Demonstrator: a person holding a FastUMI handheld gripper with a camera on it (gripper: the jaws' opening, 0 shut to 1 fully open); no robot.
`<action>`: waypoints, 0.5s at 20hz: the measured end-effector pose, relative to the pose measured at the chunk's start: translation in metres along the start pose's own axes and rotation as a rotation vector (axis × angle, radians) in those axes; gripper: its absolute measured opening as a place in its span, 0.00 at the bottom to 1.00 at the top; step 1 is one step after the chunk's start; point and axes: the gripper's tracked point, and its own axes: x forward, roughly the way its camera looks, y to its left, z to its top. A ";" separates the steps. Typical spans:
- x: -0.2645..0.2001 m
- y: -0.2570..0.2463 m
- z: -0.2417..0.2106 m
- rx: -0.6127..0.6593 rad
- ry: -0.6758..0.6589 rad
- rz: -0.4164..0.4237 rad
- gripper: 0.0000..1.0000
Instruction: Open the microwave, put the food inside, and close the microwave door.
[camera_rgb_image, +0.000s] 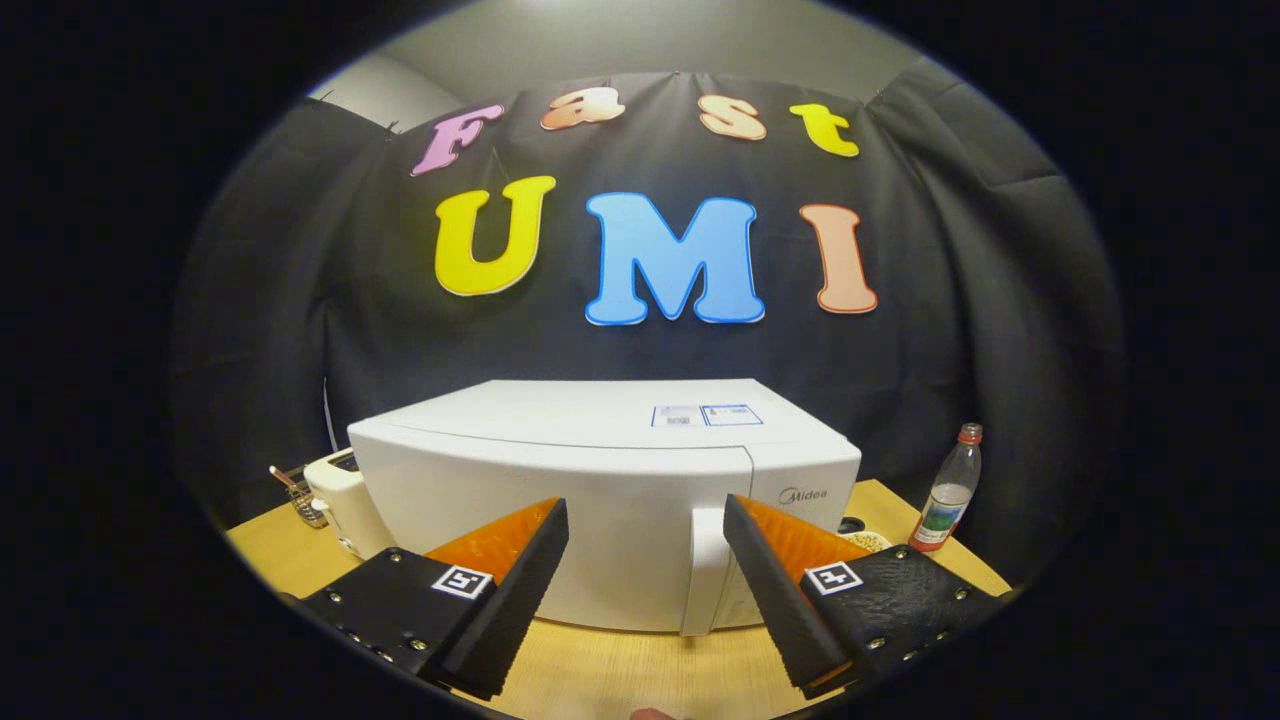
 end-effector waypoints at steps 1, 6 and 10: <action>0.003 -0.005 -0.004 -0.003 -0.006 -0.020 0.98; 0.017 -0.016 -0.034 0.014 0.070 -0.048 0.94; 0.024 -0.020 -0.056 0.043 0.139 -0.064 0.84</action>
